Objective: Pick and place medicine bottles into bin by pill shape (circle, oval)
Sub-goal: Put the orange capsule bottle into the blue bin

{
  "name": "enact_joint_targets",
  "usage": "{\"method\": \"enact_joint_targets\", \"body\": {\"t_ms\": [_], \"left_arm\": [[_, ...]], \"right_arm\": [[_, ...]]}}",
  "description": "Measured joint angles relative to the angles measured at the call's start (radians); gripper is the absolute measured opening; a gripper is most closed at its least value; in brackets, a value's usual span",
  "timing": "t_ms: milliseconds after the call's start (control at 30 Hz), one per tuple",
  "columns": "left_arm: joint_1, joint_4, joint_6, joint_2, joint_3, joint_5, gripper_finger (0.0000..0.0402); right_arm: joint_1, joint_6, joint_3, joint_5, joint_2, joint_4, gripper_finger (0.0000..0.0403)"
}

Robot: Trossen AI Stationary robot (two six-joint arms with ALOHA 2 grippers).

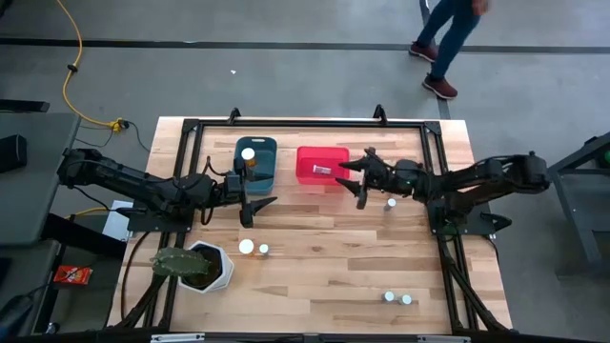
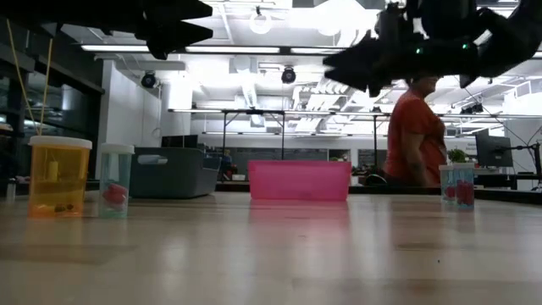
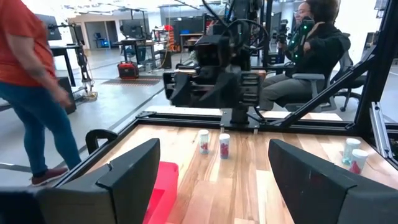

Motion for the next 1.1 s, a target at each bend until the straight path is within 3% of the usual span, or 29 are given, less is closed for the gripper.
{"method": "enact_joint_targets", "body": {"t_ms": [233,1100], "left_arm": [[0.000,0.000,0.006,0.000,0.000,0.000,0.0288],[0.000,0.004,-0.003,0.000,0.000,0.000,0.0288]], "right_arm": [[0.051,-0.037,0.004,-0.013,-0.004,0.006,0.0220],[0.053,-0.018,0.007,-0.012,-0.004,0.023,0.0220]]}}
